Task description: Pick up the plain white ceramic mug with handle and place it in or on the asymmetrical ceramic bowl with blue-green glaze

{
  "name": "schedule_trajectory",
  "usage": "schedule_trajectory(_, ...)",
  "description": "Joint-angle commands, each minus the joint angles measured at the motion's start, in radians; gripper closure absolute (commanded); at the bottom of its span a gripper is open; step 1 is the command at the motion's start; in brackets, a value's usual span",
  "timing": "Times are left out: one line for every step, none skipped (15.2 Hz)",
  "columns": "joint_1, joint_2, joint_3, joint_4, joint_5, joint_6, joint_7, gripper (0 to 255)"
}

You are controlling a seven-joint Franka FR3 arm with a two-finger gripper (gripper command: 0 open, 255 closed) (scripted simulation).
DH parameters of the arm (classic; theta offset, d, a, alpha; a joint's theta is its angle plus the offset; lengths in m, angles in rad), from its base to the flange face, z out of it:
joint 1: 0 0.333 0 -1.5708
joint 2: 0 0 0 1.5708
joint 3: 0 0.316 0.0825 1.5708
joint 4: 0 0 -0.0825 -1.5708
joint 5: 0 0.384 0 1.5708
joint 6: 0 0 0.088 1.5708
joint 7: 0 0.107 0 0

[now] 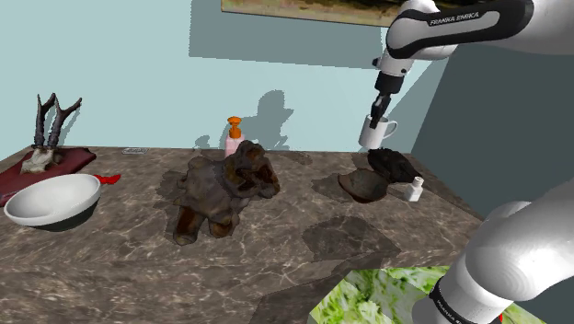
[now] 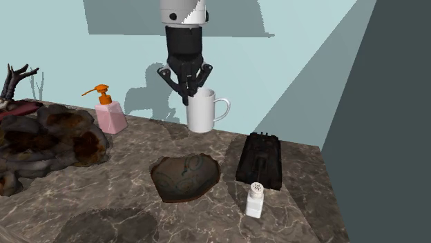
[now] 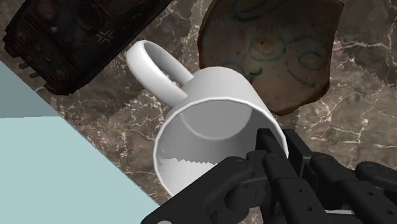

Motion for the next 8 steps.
schedule_trajectory(-0.002, -0.074, 0.024, -0.052, -0.012, -0.022, 0.029, 255)
schedule_trajectory(-0.004, -0.114, 0.035, -0.079, -0.017, -0.034, 0.042, 255)
schedule_trajectory(-0.006, -0.153, 0.048, -0.105, -0.020, -0.047, 0.055, 255)
schedule_trajectory(-0.008, -0.192, 0.060, -0.130, -0.023, -0.062, 0.067, 255)
schedule_trajectory(-0.010, -0.227, 0.071, -0.152, -0.024, -0.076, 0.077, 255)
schedule_trajectory(-0.011, -0.229, 0.070, -0.166, -0.025, -0.063, 0.077, 255)
schedule_trajectory(-0.012, -0.230, 0.069, -0.180, -0.026, -0.050, 0.077, 255)
schedule_trajectory(-0.012, -0.230, 0.068, -0.194, -0.027, -0.037, 0.077, 255)
